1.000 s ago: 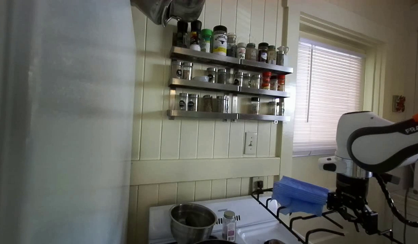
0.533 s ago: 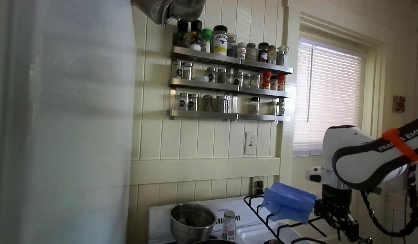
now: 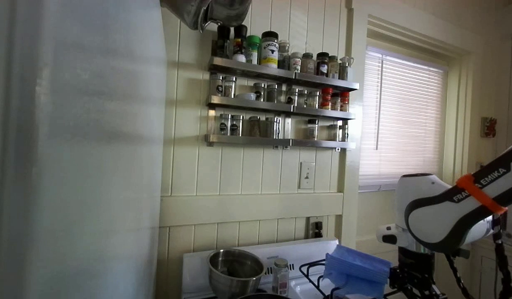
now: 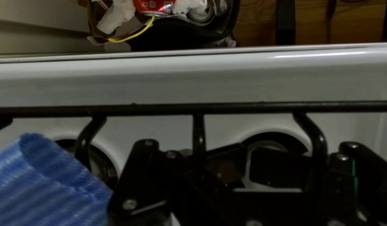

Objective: Move the black grate on top to the right side of the stove,

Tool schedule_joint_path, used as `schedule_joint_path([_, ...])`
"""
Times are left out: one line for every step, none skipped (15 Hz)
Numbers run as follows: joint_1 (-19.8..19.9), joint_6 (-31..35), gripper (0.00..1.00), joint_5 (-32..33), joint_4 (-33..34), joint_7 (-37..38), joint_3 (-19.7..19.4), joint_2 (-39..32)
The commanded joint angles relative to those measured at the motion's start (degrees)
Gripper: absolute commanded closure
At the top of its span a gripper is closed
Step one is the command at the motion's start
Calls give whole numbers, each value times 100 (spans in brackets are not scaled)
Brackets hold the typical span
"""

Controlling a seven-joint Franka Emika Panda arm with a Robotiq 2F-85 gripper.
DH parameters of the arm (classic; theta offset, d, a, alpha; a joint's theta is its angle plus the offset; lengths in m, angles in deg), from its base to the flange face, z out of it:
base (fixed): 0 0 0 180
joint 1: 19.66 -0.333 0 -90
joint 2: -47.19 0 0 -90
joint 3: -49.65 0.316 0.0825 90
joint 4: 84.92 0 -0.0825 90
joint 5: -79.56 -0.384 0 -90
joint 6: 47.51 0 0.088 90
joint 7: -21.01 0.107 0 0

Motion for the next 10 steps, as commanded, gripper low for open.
schedule_joint_path([56, 458, 100, -331, -102, -492, -49, -149])
schedule_joint_path([76, 559, 100, -350, -125, -490, -23, -204])
schedule_joint_path([112, 698, 100, -313, -150, -424, 27, -247])
schedule_joint_path([143, 834, 100, -283, -163, -347, 59, -291])
schedule_joint_path([150, 943, 100, -300, -168, -337, 70, -334])
schedule_joint_path([154, 1058, 100, -326, -160, -303, 87, -400])
schedule_joint_path([155, 1159, 100, -342, -167, -284, 104, -450])
schedule_joint_path([160, 1233, 100, -342, -172, -286, 119, -502])
schedule_joint_path([160, 1309, 100, -356, -175, -296, 130, -558])
schedule_joint_path([157, 1359, 100, -387, -174, -320, 131, -600])
